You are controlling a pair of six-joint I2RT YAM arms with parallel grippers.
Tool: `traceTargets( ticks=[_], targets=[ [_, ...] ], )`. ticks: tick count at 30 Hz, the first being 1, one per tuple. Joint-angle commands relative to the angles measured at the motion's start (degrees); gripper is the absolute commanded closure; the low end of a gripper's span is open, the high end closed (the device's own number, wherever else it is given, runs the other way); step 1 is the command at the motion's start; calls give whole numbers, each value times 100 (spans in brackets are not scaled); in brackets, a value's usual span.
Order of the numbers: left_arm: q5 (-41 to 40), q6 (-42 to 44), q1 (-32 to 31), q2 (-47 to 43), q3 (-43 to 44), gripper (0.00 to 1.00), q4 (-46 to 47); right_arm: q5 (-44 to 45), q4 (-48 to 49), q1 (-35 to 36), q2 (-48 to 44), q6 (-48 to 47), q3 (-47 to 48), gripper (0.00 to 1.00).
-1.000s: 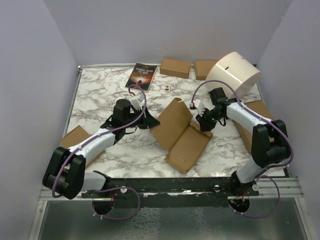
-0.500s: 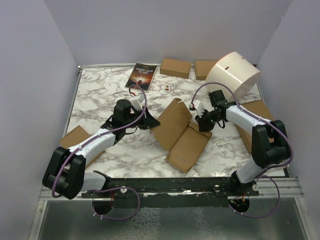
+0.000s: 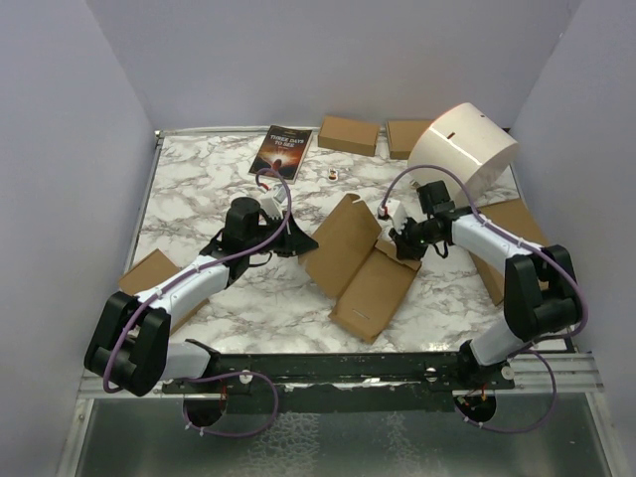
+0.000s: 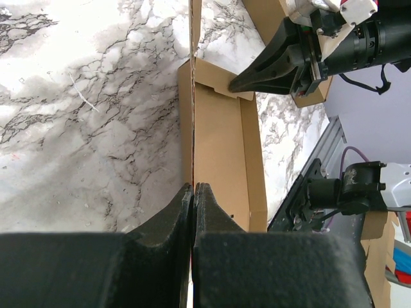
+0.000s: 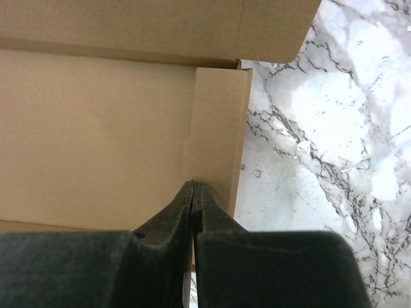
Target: Fold the paper box
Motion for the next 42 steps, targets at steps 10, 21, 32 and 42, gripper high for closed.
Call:
traceTargets(
  ticks=[10, 21, 32, 42],
  targets=[
    [1, 31, -25, -67, 32, 100, 219, 450, 671, 20, -469, -156, -394, 99],
    [32, 0, -25, 2, 69, 100, 215, 645, 1026, 72, -897, -330, -702, 98],
    [63, -10, -25, 14, 94, 100, 212, 730, 1082, 170, -745, -332, -751, 81],
    [97, 18, -26, 16, 101, 100, 212, 561, 863, 170, -398, -208, -621, 73]
  ],
)
